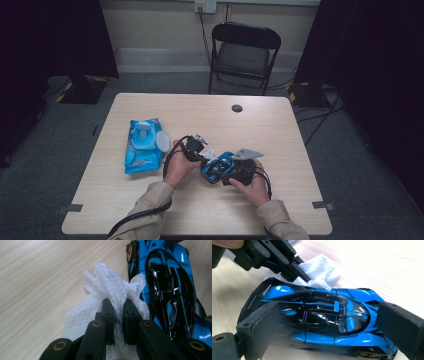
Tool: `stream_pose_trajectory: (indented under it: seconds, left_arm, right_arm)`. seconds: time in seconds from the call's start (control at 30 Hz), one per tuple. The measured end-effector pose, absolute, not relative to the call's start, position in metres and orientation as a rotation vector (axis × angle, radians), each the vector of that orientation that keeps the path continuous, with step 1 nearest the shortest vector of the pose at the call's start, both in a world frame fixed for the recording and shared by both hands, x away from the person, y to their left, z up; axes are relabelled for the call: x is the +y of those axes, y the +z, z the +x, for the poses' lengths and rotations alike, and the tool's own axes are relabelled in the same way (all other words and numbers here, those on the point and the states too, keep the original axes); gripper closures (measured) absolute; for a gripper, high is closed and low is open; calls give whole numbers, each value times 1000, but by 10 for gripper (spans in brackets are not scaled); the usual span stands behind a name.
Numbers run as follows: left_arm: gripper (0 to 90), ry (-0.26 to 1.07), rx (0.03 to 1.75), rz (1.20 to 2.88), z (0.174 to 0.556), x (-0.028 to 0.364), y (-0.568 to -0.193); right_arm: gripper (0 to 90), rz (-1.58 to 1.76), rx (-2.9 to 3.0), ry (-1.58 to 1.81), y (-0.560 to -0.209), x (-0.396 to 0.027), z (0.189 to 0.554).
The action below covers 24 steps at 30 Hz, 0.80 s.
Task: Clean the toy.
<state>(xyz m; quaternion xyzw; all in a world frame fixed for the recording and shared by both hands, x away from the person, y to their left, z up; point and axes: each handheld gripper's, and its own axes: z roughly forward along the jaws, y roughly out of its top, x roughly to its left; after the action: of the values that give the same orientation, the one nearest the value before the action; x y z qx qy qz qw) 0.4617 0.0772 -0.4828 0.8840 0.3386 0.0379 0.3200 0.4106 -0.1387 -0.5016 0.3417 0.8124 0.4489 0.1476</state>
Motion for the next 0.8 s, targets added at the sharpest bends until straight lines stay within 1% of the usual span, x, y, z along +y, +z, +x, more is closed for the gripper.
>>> stream_pose_trajectory:
  seconds: [0.23,0.4,0.8]
  left_arm:
    - [817,85,877,2350,458,83,-481]
    - [817,91,886,2339,455,87,-482]
    - [817,56,894,2338,445,100,-481]
  right_arm:
    - [50,983,2336,1295,-502,-139,411]
    - [50,982,2336,1296,-502,-139,410]
    - [50,979,2337,1297,-502,-139,410]
